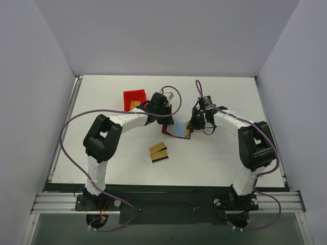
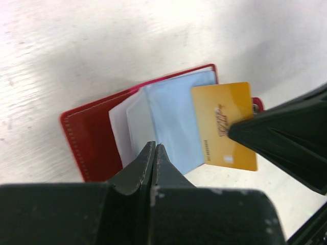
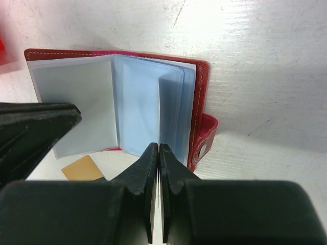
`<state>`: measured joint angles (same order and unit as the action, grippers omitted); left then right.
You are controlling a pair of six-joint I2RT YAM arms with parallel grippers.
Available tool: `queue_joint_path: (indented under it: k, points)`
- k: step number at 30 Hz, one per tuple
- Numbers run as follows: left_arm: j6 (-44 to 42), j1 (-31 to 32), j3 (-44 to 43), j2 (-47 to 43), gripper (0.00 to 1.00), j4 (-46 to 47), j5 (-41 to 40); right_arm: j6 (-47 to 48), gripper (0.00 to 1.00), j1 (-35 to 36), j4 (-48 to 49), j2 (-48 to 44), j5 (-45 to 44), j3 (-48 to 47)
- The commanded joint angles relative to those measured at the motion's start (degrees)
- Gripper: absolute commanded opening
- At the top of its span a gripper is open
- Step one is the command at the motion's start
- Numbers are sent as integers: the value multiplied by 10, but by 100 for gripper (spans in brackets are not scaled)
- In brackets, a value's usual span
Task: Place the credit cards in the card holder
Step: Open the card holder at the center of the board, then insert the credit card into the card holder.
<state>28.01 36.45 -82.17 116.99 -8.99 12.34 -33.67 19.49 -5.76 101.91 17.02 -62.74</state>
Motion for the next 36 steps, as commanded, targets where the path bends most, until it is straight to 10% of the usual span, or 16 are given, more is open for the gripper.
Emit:
queue_joint_path:
  k: [1, 36]
  points:
    - [-4, -10, -4, 10, 0, -32, -33, -5, 0, -4, -3, -8, 1, 4]
    - [-10, -13, 39, 11, 0, -70, -94, -32, 0, 4, 8, 69, 50, -31]
